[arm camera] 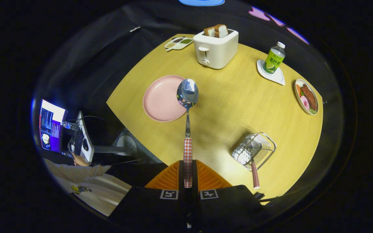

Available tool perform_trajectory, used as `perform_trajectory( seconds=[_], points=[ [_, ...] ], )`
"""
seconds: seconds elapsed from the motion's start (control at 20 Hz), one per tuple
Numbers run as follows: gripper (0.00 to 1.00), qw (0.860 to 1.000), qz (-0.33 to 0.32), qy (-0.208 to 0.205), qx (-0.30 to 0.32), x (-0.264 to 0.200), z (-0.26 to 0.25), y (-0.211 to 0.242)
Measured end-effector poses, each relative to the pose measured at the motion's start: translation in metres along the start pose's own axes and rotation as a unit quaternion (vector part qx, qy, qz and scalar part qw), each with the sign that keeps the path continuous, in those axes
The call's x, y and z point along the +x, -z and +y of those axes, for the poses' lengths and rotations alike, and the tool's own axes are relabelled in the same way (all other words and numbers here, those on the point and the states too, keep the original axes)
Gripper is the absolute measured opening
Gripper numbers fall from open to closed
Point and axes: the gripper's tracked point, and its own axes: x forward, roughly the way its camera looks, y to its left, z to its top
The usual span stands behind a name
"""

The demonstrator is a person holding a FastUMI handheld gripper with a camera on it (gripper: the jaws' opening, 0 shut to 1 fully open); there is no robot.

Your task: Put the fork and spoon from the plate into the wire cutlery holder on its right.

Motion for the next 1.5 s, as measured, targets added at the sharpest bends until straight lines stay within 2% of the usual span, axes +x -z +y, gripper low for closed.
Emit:
perform_trajectory(
  seconds=[0.4, 0.65, 0.85, 1.25, 1.5],
  points=[
    [0.10, 0.991, 0.117, 0.031, -0.055, -0.037, -0.066, 0.058],
    [0.10, 0.984, 0.173, 0.025, -0.046, -0.044, -0.103, 0.063],
    [0.10, 0.971, 0.232, 0.033, -0.051, -0.046, -0.134, 0.071],
    [0.10, 0.947, 0.309, 0.051, -0.071, -0.036, -0.162, 0.071],
    [0.10, 0.935, 0.348, 0.050, -0.045, -0.022, -0.169, 0.072]
  ],
)
